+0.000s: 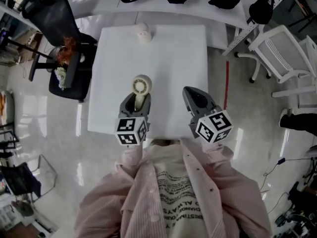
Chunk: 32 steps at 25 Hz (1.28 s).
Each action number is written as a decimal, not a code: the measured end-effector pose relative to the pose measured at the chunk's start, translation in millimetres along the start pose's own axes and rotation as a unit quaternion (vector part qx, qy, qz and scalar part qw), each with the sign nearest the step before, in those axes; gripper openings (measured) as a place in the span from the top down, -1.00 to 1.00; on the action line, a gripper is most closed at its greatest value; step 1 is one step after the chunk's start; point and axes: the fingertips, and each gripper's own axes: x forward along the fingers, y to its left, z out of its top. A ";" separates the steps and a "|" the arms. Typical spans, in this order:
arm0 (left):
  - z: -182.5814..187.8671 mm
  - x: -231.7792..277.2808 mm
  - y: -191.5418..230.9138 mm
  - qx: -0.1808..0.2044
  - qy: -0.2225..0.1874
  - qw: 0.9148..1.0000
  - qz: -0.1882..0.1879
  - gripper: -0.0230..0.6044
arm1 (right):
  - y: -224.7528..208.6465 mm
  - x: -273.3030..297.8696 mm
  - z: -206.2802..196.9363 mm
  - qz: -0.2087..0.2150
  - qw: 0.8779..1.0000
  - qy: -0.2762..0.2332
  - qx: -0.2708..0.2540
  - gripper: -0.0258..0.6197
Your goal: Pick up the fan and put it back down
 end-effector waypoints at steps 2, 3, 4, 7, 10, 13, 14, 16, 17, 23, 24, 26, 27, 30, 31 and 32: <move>-9.2 8.2 0.4 -0.002 0.012 1.000 -0.002 0.34 | -2.6 2.5 -7.7 0.000 1.000 0.009 0.002 0.92; -14.2 11.9 0.2 -0.003 0.020 1.000 -0.002 0.34 | -4.2 3.0 -11.3 -0.001 1.000 0.014 0.004 0.92; -19.4 15.8 -0.3 -0.005 0.029 1.000 -0.002 0.34 | -6.2 3.2 -14.8 -0.001 1.000 0.019 0.006 0.92; -35.8 28.2 -2.0 -0.008 0.050 0.999 -0.003 0.34 | -12.6 3.9 -26.4 -0.005 0.999 0.032 0.011 0.92; -52.7 39.6 -3.1 -0.009 0.069 0.998 -0.007 0.34 | -16.7 5.5 -40.3 -0.008 0.999 0.043 0.016 0.92; -67.6 50.4 -4.6 -0.010 0.085 0.996 -0.010 0.34 | -20.4 6.3 -50.9 -0.009 0.998 0.053 0.018 0.92; -72.5 53.6 -5.1 -0.010 0.091 0.996 -0.010 0.34 | -21.3 6.3 -53.7 -0.008 0.998 0.056 0.019 0.92; -83.0 60.2 -6.3 -0.010 0.105 0.994 -0.011 0.34 | -23.0 6.5 -58.5 -0.007 0.998 0.061 0.021 0.92; -88.5 63.5 -6.8 -0.008 0.113 0.993 -0.012 0.34 | -23.8 6.8 -60.9 -0.006 0.998 0.063 0.023 0.92; -114.9 78.6 -7.4 0.000 0.149 0.989 -0.017 0.34 | -24.0 9.9 -75.8 -0.002 0.996 0.073 0.043 0.92; -118.8 80.6 -7.9 0.001 0.155 0.988 -0.018 0.34 | -24.2 9.6 -77.9 0.000 0.996 0.074 0.048 0.92; -126.1 83.1 -7.5 0.002 0.166 0.986 -0.017 0.34 | -24.3 9.3 -81.0 0.000 0.996 0.077 0.054 0.92; -129.4 83.5 -6.7 0.002 0.172 0.985 -0.016 0.34 | -24.2 9.2 -82.1 0.000 0.995 0.078 0.056 0.92; -138.2 83.8 -4.7 0.003 0.188 0.982 -0.015 0.34 | -23.4 9.8 -84.4 0.000 0.995 0.079 0.061 0.92; -140.3 84.4 -4.8 0.004 0.193 0.981 -0.015 0.34 | -23.2 10.1 -84.9 0.000 0.995 0.080 0.061 0.92; -142.0 85.2 -5.2 0.005 0.196 0.980 -0.016 0.34 | -23.1 10.1 -85.3 0.000 0.995 0.081 0.061 0.92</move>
